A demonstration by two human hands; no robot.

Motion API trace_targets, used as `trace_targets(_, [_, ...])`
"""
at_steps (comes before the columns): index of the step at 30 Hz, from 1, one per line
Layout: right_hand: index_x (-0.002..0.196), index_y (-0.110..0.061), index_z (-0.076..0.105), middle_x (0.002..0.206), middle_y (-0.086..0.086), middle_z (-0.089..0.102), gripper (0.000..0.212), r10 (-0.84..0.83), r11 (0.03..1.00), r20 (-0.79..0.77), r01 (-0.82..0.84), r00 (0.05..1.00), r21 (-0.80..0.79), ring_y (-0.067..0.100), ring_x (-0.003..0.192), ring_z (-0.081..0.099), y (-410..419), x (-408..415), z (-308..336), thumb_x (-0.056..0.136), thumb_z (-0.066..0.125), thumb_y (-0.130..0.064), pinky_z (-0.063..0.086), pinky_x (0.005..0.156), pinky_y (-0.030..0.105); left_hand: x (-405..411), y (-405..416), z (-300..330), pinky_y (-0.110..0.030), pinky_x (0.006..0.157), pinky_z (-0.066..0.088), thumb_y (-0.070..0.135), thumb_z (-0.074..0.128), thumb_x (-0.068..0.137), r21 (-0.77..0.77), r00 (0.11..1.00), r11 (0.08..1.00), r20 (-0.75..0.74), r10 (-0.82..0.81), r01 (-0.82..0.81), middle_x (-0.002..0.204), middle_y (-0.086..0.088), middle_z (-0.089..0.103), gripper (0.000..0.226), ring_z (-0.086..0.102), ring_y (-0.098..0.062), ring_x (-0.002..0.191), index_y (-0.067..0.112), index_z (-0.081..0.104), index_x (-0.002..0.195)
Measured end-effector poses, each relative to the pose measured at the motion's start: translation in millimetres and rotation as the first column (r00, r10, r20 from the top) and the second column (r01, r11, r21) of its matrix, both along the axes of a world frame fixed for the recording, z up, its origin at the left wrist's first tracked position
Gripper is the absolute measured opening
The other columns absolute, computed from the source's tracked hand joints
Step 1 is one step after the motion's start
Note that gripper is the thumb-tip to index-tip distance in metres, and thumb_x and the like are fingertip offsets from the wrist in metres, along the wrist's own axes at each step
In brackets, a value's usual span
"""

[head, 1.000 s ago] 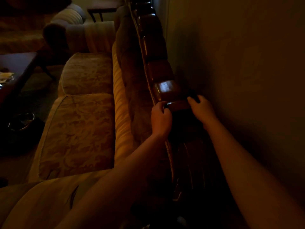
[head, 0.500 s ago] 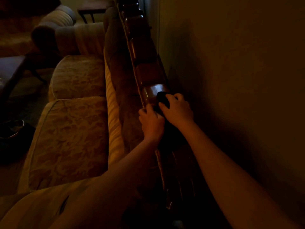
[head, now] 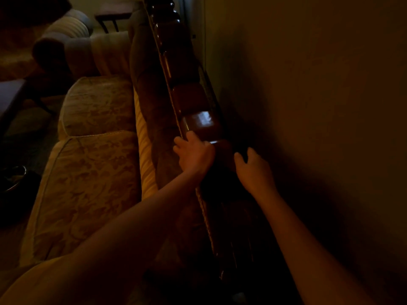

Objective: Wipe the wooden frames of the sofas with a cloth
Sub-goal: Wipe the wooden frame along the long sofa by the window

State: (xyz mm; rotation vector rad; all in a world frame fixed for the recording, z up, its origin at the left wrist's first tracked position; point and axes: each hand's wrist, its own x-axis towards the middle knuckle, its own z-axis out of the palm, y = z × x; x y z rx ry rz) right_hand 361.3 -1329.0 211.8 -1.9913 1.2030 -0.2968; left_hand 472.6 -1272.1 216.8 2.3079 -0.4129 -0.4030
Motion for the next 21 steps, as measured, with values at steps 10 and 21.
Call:
trace_targets(10, [0.14,-0.004,0.038,0.142,0.02,0.041,0.05,0.041,0.98,-0.029,-0.035,0.999,0.197,0.034,0.129,0.041,-51,62,-8,0.1,0.036,-0.033,0.033,0.104,0.036,6,-7,-4,-0.053,0.102,0.033,0.024,0.035,0.095,0.051,0.998,0.998,-0.035,-0.043,0.044,0.14,-0.019,0.022,0.034,0.027,-0.04,0.126,0.012,0.036,0.127])
trace_targets(21, [0.118,-0.007,0.052,0.096,0.007,0.053,0.041,-0.055,0.995,-0.073,0.061,0.996,0.081,0.024,0.092,0.055,11,-28,-1,0.1,0.035,-0.039,0.045,0.082,0.037,8,-6,-9,-0.054,0.102,0.033,0.024,0.034,0.096,0.017,0.998,0.999,-0.038,-0.04,0.041,0.142,-0.019,0.021,0.034,0.026,-0.039,0.127,0.013,0.036,0.128])
